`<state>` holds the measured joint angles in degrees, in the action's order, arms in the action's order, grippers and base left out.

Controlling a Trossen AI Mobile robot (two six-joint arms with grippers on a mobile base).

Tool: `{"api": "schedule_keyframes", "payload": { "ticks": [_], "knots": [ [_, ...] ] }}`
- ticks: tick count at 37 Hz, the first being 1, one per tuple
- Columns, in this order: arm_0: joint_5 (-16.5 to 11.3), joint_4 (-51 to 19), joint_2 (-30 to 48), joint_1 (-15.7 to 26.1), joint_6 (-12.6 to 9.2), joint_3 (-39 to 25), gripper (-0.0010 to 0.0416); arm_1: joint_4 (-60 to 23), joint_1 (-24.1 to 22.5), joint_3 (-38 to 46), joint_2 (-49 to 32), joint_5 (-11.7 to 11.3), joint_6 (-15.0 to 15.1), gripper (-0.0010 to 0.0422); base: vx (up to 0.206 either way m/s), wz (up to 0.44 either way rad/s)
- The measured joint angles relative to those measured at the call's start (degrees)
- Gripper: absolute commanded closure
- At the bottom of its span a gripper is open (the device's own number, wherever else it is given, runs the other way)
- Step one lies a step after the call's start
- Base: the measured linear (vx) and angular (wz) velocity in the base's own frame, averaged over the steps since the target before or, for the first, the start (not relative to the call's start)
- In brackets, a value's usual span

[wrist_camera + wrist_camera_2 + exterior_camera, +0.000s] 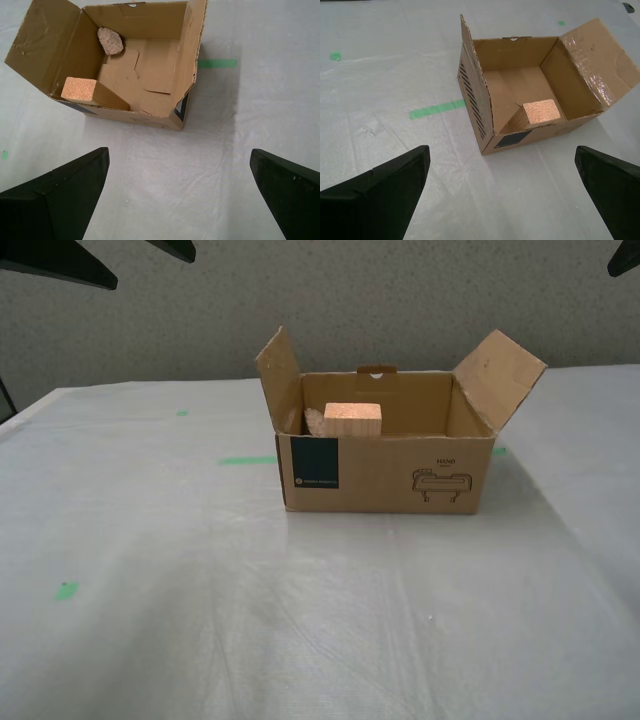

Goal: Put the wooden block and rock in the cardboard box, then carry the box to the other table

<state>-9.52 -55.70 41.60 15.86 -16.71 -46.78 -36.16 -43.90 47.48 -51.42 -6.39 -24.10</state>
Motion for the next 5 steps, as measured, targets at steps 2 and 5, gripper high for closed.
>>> {"api": "schedule_keyframes", "payload": {
  "ticks": [2,5],
  "knots": [
    [0.0,0.0,0.0,0.1,0.0,0.0,0.0012,0.0,0.0,0.0,0.0,0.0,0.0,0.0014,0.000,0.000],
    [0.0,0.0,0.0,0.0,0.0,0.0,0.0012,0.0,0.0,0.0,0.0,0.0,0.0,0.0014,0.000,0.000]
  ]
}}
